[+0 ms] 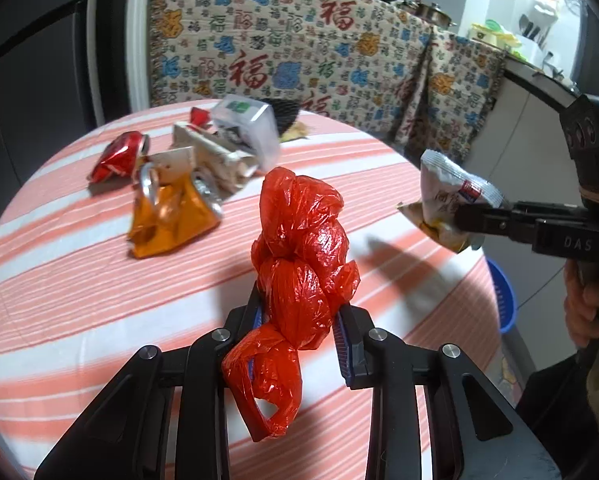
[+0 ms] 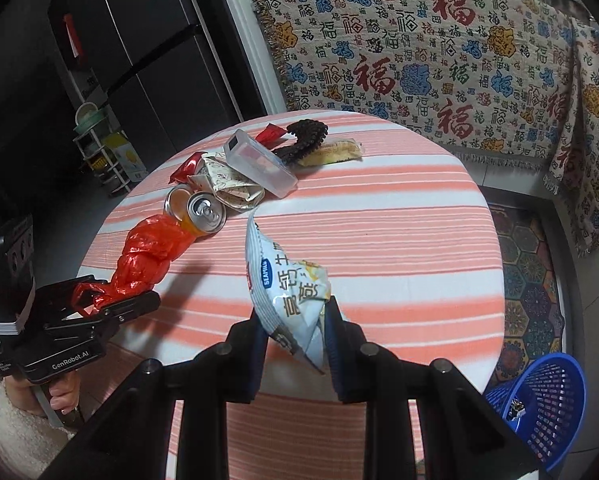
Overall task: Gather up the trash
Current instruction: 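Carry both bags over the blue wastebasket and open both grippers to drop them, then move both open grippers back toward the remaining trash on the table, then grasp the orange snack wrapper with the left gripper while the right grasps the clear plastic box, then carry both items over the blue wastebasket and open both grippers to drop them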
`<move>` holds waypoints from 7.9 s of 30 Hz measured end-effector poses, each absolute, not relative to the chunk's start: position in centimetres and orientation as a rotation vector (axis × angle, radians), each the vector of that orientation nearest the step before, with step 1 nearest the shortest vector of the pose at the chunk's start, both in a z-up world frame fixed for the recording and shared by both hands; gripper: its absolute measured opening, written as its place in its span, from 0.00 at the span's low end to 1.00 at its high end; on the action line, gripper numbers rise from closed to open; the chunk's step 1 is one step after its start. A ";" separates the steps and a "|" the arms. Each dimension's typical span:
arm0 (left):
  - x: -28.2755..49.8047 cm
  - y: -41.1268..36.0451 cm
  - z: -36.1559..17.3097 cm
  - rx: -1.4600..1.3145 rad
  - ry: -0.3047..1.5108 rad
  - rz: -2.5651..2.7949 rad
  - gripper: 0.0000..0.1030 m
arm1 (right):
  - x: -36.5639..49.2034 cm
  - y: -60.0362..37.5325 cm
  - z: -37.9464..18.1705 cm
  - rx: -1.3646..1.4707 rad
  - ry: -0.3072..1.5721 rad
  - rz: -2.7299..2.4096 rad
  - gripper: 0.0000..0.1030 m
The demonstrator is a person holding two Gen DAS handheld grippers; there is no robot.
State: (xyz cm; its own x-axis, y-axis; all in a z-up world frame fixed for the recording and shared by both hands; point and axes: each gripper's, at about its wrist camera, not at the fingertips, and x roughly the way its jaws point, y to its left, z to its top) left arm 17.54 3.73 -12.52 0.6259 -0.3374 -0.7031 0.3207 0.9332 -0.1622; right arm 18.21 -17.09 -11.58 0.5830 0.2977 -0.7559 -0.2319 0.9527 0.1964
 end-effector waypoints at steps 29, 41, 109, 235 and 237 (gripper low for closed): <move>15.5 -19.3 -9.5 0.100 0.813 -0.748 0.29 | 9.1 -37.1 -10.3 0.221 0.850 -0.043 0.26; 16.6 -33.3 -12.3 0.140 0.857 -0.902 0.29 | 6.2 -48.3 -12.7 0.317 0.866 -0.238 0.26; 20.1 10.7 -18.1 0.025 0.936 -0.048 0.94 | 22.7 -11.0 -16.7 -0.147 0.960 0.212 0.63; 19.4 -7.7 -10.0 0.068 0.816 -0.526 0.22 | 15.4 -28.7 -9.7 0.051 0.871 0.069 0.31; 19.2 -10.4 -9.5 0.073 0.808 -0.570 0.22 | 14.0 -31.4 -9.6 0.068 0.866 0.018 0.31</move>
